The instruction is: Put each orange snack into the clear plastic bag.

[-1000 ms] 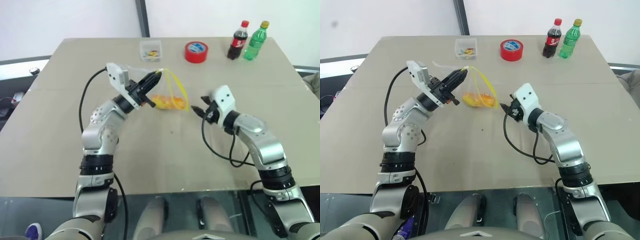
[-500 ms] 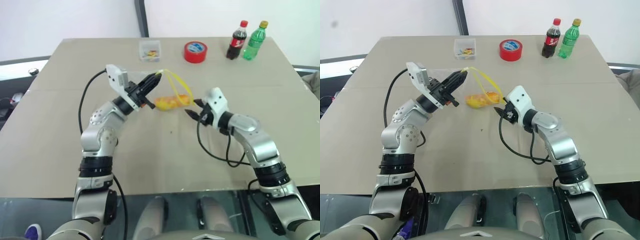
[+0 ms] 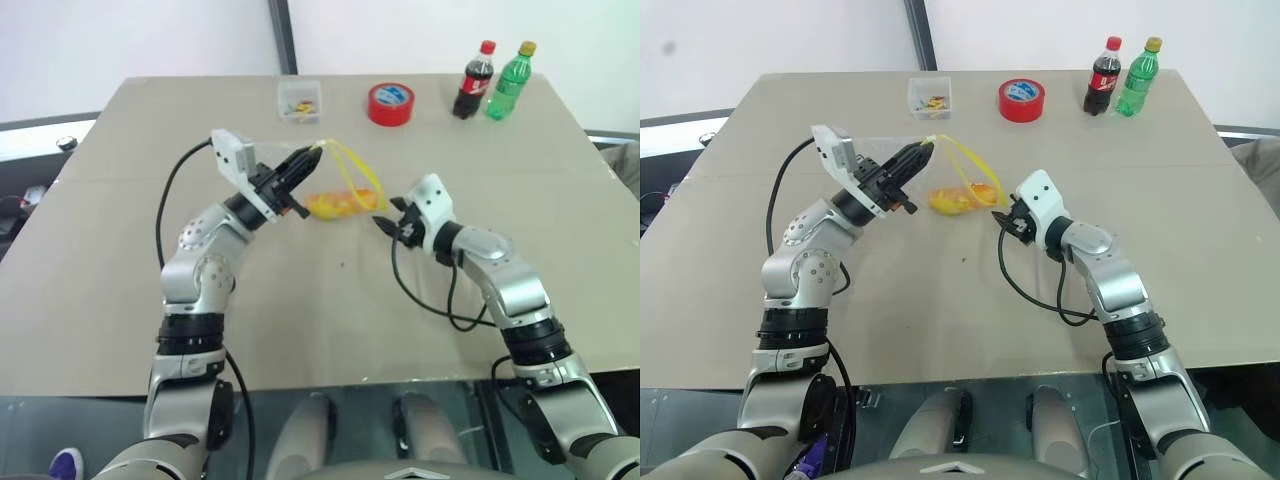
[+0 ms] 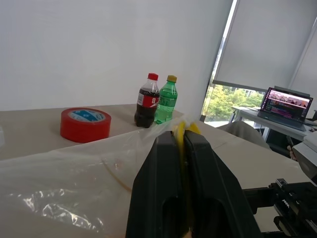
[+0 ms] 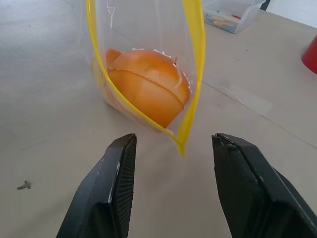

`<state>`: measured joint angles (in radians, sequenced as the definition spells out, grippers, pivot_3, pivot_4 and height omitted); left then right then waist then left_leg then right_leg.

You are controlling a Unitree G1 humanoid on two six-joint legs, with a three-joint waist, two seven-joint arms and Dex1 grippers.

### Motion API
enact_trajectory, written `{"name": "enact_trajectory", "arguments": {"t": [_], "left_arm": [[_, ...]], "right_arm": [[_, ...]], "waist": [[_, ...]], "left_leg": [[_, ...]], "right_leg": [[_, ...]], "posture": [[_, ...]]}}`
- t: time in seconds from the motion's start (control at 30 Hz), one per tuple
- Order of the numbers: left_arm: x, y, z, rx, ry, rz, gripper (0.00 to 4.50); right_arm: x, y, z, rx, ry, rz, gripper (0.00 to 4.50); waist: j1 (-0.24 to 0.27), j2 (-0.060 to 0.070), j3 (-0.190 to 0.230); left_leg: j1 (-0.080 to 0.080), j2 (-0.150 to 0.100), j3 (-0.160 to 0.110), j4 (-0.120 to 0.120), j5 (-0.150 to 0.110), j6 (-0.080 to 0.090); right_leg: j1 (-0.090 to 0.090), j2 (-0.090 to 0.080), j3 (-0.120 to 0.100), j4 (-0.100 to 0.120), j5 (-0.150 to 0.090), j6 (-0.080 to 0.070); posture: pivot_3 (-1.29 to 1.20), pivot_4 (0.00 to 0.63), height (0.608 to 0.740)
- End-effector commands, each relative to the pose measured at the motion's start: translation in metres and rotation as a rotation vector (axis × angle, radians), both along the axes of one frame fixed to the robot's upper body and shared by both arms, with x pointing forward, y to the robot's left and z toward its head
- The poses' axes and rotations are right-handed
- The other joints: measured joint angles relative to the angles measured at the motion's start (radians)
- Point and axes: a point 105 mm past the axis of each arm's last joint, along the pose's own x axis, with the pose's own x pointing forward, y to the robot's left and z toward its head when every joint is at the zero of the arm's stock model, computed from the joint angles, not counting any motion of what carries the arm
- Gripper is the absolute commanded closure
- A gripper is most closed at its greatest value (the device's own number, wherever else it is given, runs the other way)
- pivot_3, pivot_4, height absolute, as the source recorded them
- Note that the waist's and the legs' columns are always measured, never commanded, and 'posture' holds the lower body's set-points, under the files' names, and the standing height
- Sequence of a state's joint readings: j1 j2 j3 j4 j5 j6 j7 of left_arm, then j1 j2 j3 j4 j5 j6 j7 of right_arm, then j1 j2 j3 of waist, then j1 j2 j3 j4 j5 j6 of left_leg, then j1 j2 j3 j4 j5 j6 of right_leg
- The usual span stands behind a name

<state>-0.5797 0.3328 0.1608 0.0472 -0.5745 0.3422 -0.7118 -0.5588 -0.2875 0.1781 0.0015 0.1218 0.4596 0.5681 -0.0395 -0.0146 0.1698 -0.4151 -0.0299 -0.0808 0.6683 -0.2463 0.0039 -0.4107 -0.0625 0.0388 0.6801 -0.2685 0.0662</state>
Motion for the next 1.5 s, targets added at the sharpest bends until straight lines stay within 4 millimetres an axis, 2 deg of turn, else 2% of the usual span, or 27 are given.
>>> {"name": "enact_trajectory", "arguments": {"t": [0.03, 0.17, 0.2, 0.27, 0.33, 0.37, 0.6, 0.7, 0.77, 0.93, 1.1, 1.2, 1.27, 1.33, 1.4, 1.43, 1.5], "left_arm": [[-0.009, 0.002, 0.019, -0.008, -0.081, -0.002, 4.50], [-0.010, 0.002, 0.019, -0.008, -0.082, -0.004, 4.50], [-0.010, 0.002, 0.019, -0.009, -0.082, -0.005, 4.50], [-0.010, 0.001, 0.019, -0.010, -0.082, -0.007, 4.50], [-0.011, 0.001, 0.019, -0.011, -0.082, -0.009, 4.50], [-0.011, 0.001, 0.019, -0.012, -0.083, -0.009, 4.50], [-0.011, 0.001, 0.019, -0.014, -0.084, -0.006, 4.50], [-0.009, 0.001, 0.018, -0.009, -0.082, 0.004, 4.50], [-0.005, 0.001, 0.017, 0.010, -0.073, 0.026, 4.50], [0.013, -0.006, 0.017, 0.082, -0.028, 0.077, 4.50], [0.025, -0.016, 0.019, 0.137, 0.002, 0.089, 4.50], [0.029, -0.016, 0.014, 0.172, -0.032, 0.114, 4.50], [0.025, -0.018, 0.006, 0.212, -0.077, 0.104, 4.50], [0.021, -0.018, -0.009, 0.255, -0.076, 0.088, 4.50], [0.011, -0.019, -0.031, 0.336, -0.086, 0.054, 4.50], [0.003, -0.021, -0.037, 0.362, -0.109, 0.026, 4.50], [-0.005, -0.020, -0.043, 0.374, -0.128, 0.017, 4.50]], "right_arm": [[0.000, 0.000, 0.018, 0.038, -0.058, 0.004, 2.04], [0.000, 0.002, 0.019, 0.057, -0.054, 0.007, 2.04], [0.000, 0.002, 0.019, 0.059, -0.052, 0.009, 2.54], [0.000, 0.002, 0.019, 0.062, -0.050, 0.011, 3.24], [0.001, 0.003, 0.019, 0.066, -0.049, 0.013, 4.28], [0.001, 0.003, 0.019, 0.069, -0.048, 0.014, 4.44], [0.003, 0.004, 0.023, 0.083, -0.060, 0.010, 4.44], [0.009, -0.005, 0.028, 0.079, -0.083, -0.032, 4.44], [0.016, -0.020, 0.035, 0.042, -0.121, -0.091, 4.44], [0.030, -0.060, 0.069, -0.129, -0.252, -0.208, 4.44], [0.035, -0.074, 0.105, -0.279, -0.371, -0.241, 4.44], [0.036, -0.077, 0.116, -0.353, -0.440, -0.262, 4.44], [0.032, -0.077, 0.112, -0.385, -0.446, -0.251, 4.44], [0.024, -0.071, 0.092, -0.404, -0.387, -0.195, 4.44], [0.011, -0.068, 0.060, -0.467, -0.312, -0.141, 4.44], [0.002, -0.066, 0.045, -0.509, -0.281, -0.101, 4.44], [-0.011, -0.065, 0.029, -0.561, -0.245, -0.045, 4.44]], "waist": [[0.000, 0.000, 0.000], [0.000, 0.000, 0.000], [0.000, 0.000, 0.000], [0.000, 0.000, 0.000], [0.000, 0.000, 0.000], [0.000, 0.000, 0.000], [-0.001, 0.000, 0.000], [0.000, 0.000, 0.000], [0.000, 0.000, 0.000], [0.007, 0.000, 0.000], [-0.001, 0.000, 0.000], [-0.004, 0.000, 0.000], [-0.003, 0.000, 0.000], [-0.001, 0.000, 0.000], [0.001, 0.000, 0.000], [0.001, 0.000, 0.000], [0.003, 0.000, 0.000]], "left_leg": [[0.000, 0.000, 0.000, 0.000, 0.000, 0.000], [0.000, 0.000, 0.000, 0.000, 0.000, 0.000], [0.000, 0.000, 0.000, 0.000, 0.000, 0.000], [0.000, 0.000, 0.000, 0.000, 0.000, 0.000], [0.000, 0.000, 0.000, 0.000, 0.000, 0.000], [0.000, 0.000, 0.000, 0.000, 0.000, 0.000], [0.000, 0.000, 0.000, 0.000, 0.000, 0.000], [0.000, 0.000, 0.000, 0.000, 0.000, 0.000], [0.000, 0.000, 0.000, 0.000, 0.000, 0.000], [0.000, -0.001, 0.000, 0.000, 0.000, 0.000], [0.000, -0.001, 0.000, -0.001, 0.000, 0.000], [0.000, -0.001, 0.002, -0.001, 0.000, 0.000], [0.000, 0.000, 0.002, -0.001, 0.000, 0.000], [0.000, 0.000, 0.002, -0.002, 0.000, 0.000], [-0.001, 0.000, 0.002, -0.002, 0.000, 0.000], [0.000, 0.000, 0.002, -0.002, 0.000, 0.000], [-0.001, 0.000, 0.002, -0.003, 0.000, 0.001]], "right_leg": [[0.000, 0.000, 0.000, 0.000, 0.000, 0.000], [0.000, 0.000, 0.000, 0.000, 0.000, 0.000], [0.000, 0.000, 0.000, 0.000, 0.000, 0.000], [0.000, 0.000, 0.000, 0.000, 0.000, 0.000], [0.000, 0.000, 0.000, 0.000, 0.000, 0.000], [0.000, 0.000, 0.000, 0.000, 0.000, 0.000], [0.000, 0.000, 0.000, 0.000, 0.000, 0.000], [0.000, 0.000, 0.000, 0.000, 0.000, 0.000], [0.000, 0.000, 0.000, 0.000, 0.000, 0.000], [0.000, 0.000, 0.000, 0.000, 0.000, 0.000], [0.000, 0.000, 0.000, -0.001, 0.000, 0.000], [-0.001, 0.000, 0.001, -0.001, 0.000, 0.000], [-0.001, 0.000, 0.001, -0.001, 0.000, 0.000], [-0.001, 0.000, 0.001, -0.001, 0.000, 0.000], [-0.001, 0.000, 0.001, -0.002, 0.000, 0.000], [-0.001, 0.000, 0.001, -0.002, 0.000, 0.000], [-0.001, -0.001, 0.001, -0.002, 0.000, 0.000]], "posture": [[0.00, 0.150, 0.740], [0.00, 0.150, 0.740], [0.00, 0.150, 0.740], [0.00, 0.150, 0.740], [0.00, 0.150, 0.740], [0.00, 0.150, 0.740], [0.00, 0.150, 0.740], [0.00, 0.150, 0.740], [0.00, 0.150, 0.740], [0.00, 0.150, 0.740], [0.00, 0.150, 0.740], [0.00, 0.150, 0.740], [0.00, 0.150, 0.740], [0.00, 0.150, 0.740], [0.00, 0.150, 0.740], [0.00, 0.150, 0.740], [0.00, 0.150, 0.740]]}}
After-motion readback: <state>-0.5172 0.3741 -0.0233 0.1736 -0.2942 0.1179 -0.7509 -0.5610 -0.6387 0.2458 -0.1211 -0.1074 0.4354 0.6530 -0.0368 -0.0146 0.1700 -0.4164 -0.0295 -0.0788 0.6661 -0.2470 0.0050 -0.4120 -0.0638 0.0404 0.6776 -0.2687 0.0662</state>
